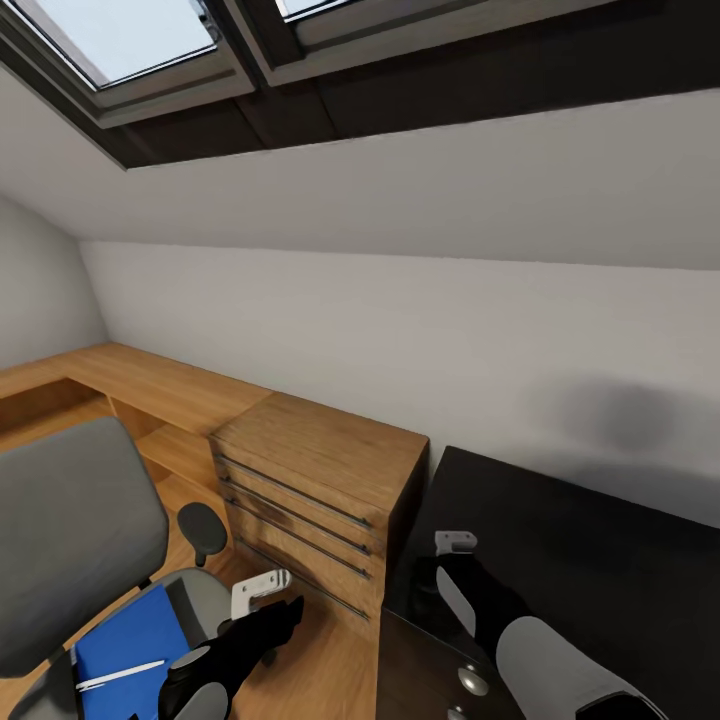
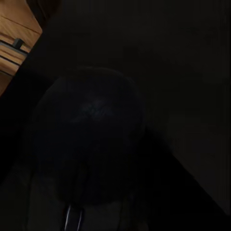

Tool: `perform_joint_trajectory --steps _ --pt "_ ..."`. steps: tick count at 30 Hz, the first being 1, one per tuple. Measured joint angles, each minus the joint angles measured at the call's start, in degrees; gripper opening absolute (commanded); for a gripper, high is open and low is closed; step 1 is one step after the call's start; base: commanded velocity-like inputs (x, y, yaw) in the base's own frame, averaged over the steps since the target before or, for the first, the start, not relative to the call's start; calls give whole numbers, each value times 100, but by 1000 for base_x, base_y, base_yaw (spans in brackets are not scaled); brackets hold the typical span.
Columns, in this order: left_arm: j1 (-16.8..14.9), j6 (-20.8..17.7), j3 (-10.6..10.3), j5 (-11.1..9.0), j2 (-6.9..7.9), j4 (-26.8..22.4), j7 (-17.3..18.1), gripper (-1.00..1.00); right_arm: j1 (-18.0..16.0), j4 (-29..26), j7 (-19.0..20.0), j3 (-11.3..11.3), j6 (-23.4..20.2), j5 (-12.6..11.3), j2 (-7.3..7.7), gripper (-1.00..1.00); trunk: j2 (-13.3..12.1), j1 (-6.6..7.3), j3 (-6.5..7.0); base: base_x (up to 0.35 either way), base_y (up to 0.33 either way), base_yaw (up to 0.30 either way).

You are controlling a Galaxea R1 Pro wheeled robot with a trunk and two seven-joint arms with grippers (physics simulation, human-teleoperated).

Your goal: In the bedroom, organize the workspace by keeping the computer under the desk, ensuring the monitor is on the desk, placing the keyboard on the desk next to the monitor, placing the mouse on the desk next to the keyboard, moving the folder from the swivel chair onto the desk next to the mouse, stacking the notebook on top of the folder with the pen on top of the notebook, and positioning the swivel chair next to the desk.

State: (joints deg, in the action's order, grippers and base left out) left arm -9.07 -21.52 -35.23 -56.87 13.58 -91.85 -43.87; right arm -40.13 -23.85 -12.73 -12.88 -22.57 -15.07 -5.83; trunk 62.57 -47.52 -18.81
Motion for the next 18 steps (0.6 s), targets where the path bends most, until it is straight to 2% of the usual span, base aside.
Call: perform_joint_trajectory --steps 11,15,18 --pt "0 0 0 -1 0 0 0 100 0 -39 0 16 1 -1 7 -100 0 0 0 0 0 0" --pt "0 0 -4 1 0 0 0 100 0 -75 -10 16 2 3 7 -100 -159 87 71 0 0 0" --pt "0 0 -8 2 0 0 0 100 7 -396 -27 7 -20 8 13 -100 -279 153 126 0 0 0"
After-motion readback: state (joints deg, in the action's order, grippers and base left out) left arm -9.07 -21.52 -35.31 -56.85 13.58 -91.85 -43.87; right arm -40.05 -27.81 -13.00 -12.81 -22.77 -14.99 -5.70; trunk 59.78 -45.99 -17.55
